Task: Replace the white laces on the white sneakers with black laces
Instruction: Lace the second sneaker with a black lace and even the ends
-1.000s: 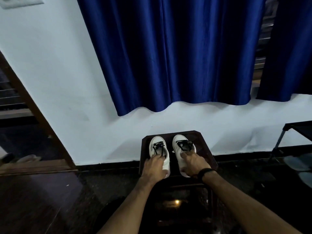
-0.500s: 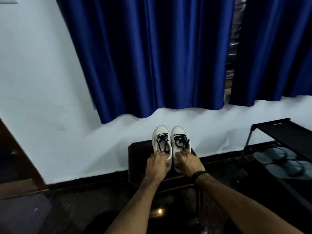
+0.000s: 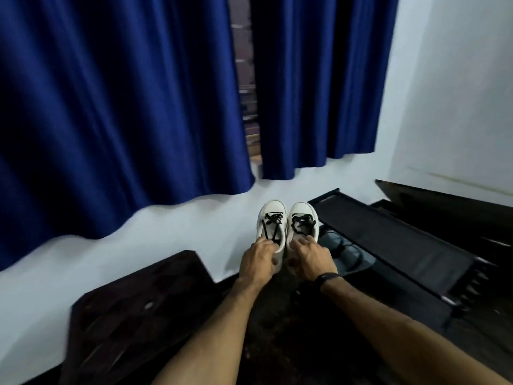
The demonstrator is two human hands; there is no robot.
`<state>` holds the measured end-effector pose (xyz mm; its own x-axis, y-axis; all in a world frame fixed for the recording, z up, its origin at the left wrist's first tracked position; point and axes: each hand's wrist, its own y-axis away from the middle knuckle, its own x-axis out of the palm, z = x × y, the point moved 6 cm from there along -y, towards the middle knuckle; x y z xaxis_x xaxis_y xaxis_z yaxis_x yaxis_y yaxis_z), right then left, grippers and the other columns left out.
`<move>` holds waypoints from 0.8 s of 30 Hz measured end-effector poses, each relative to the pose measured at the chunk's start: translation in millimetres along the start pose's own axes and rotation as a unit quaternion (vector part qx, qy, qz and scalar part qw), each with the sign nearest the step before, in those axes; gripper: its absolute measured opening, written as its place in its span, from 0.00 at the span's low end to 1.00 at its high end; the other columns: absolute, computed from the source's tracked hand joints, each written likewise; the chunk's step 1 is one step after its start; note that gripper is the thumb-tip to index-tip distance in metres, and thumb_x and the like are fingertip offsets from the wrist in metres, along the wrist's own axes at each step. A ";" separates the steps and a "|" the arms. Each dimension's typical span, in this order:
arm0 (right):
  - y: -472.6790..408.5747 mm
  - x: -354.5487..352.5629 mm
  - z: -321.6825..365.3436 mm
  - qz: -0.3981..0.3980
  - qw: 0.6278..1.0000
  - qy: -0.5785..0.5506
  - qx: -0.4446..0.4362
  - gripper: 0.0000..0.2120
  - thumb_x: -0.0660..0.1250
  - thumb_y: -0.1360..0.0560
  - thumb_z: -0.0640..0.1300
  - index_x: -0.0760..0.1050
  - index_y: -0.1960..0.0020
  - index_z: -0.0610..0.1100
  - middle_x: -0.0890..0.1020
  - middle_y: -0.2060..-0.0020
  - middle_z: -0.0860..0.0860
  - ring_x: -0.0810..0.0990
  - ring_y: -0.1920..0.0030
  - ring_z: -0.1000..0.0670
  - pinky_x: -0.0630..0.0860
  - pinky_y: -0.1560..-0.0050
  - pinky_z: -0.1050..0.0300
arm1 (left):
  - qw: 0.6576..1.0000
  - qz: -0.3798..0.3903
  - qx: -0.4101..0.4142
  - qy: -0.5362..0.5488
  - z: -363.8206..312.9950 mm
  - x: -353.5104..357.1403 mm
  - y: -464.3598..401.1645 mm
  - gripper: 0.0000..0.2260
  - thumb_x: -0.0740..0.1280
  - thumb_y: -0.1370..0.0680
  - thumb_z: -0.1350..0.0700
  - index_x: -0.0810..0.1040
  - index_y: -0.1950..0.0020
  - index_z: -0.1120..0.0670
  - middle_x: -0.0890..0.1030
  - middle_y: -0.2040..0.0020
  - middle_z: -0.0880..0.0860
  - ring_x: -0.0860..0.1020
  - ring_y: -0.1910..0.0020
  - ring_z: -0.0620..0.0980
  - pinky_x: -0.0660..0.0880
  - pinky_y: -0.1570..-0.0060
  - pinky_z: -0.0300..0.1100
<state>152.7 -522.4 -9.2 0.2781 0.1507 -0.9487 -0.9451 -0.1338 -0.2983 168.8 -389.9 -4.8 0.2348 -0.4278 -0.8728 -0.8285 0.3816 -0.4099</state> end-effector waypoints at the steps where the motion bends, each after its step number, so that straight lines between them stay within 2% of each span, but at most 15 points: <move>1: 0.1 -2.7 -26.4 -0.002 1.000 0.003 0.020 0.21 0.69 0.29 0.52 0.71 0.39 0.45 0.77 0.43 0.48 0.71 0.37 0.46 0.74 0.57 0.50 | 1.000 0.009 0.019 0.009 -17.5 14.9 -17.0 0.09 0.69 0.27 0.61 0.82 0.47 0.55 0.79 0.46 0.51 0.77 0.42 0.50 0.74 0.50 0.45; 4: 4.5 -10.9 -106.0 -0.021 0.997 0.015 0.078 0.17 0.66 0.27 0.49 0.71 0.40 0.45 0.77 0.43 0.48 0.71 0.37 0.46 0.74 0.57 0.50 | 0.995 0.028 0.070 0.063 -74.0 59.0 -64.5 0.10 0.68 0.28 0.63 0.82 0.48 0.56 0.79 0.46 0.52 0.76 0.43 0.51 0.72 0.50 0.43; 6: 12.7 -14.0 -157.8 -0.025 0.992 0.025 0.122 0.17 0.65 0.27 0.48 0.71 0.40 0.45 0.77 0.43 0.49 0.71 0.37 0.46 0.75 0.57 0.49 | 0.989 0.044 0.103 0.097 -109.9 89.5 -93.5 0.09 0.69 0.31 0.64 0.82 0.52 0.57 0.80 0.49 0.54 0.78 0.45 0.53 0.72 0.51 0.43; 10: 34.9 -20.5 -237.4 -0.045 0.977 0.037 0.203 0.13 0.65 0.26 0.50 0.72 0.44 0.45 0.78 0.46 0.50 0.73 0.40 0.46 0.76 0.60 0.49 | 0.966 0.101 0.174 0.165 -174.6 146.7 -137.7 0.09 0.65 0.37 0.61 0.80 0.59 0.58 0.79 0.57 0.56 0.79 0.53 0.57 0.78 0.56 0.50; 13: 52.4 -22.3 -276.8 -0.042 0.964 0.050 0.257 0.12 0.64 0.26 0.50 0.72 0.45 0.45 0.78 0.45 0.51 0.72 0.39 0.47 0.75 0.58 0.51 | 0.948 0.141 0.212 0.191 -217.4 175.4 -152.0 0.09 0.62 0.36 0.58 0.79 0.61 0.61 0.78 0.58 0.57 0.77 0.55 0.55 0.77 0.57 0.52; 16: 69.4 -19.5 -305.6 -0.033 0.953 0.047 0.298 0.13 0.65 0.27 0.51 0.71 0.46 0.45 0.78 0.45 0.50 0.72 0.39 0.47 0.71 0.60 0.52 | 0.933 0.173 0.240 0.205 -248.0 193.1 -163.0 0.14 0.57 0.33 0.54 0.79 0.59 0.59 0.78 0.52 0.55 0.77 0.50 0.53 0.78 0.52 0.50; 18: 76.7 -13.4 -316.6 -0.026 0.949 0.047 0.311 0.15 0.66 0.27 0.51 0.71 0.46 0.44 0.78 0.45 0.50 0.72 0.39 0.46 0.68 0.61 0.53 | 0.930 0.171 0.250 0.209 -257.6 201.7 -169.4 0.22 0.54 0.34 0.48 0.82 0.55 0.59 0.78 0.47 0.55 0.76 0.46 0.51 0.77 0.50 0.46; 20: 78.2 -8.2 -321.1 -0.030 0.947 0.043 0.318 0.16 0.66 0.28 0.51 0.72 0.45 0.44 0.78 0.45 0.50 0.72 0.39 0.45 0.70 0.61 0.51 | 0.930 0.180 0.252 0.199 -261.5 208.0 -173.7 0.26 0.53 0.35 0.45 0.82 0.52 0.58 0.77 0.45 0.54 0.75 0.43 0.50 0.77 0.49 0.46; 24: 73.0 -3.6 -320.6 -0.025 0.945 0.037 0.324 0.17 0.66 0.27 0.53 0.72 0.44 0.44 0.77 0.44 0.49 0.72 0.38 0.46 0.74 0.56 0.51 | 0.940 0.200 0.234 0.147 -256.6 207.9 -175.4 0.14 0.65 0.29 0.54 0.81 0.46 0.56 0.74 0.43 0.52 0.73 0.39 0.51 0.76 0.48 0.48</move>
<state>137.8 -846.8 -61.3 0.3144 0.0695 -0.9468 -0.8307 0.5029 -0.2389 232.5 -756.1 -46.5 -0.2561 -0.3551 -0.8991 -0.4906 0.8491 -0.1956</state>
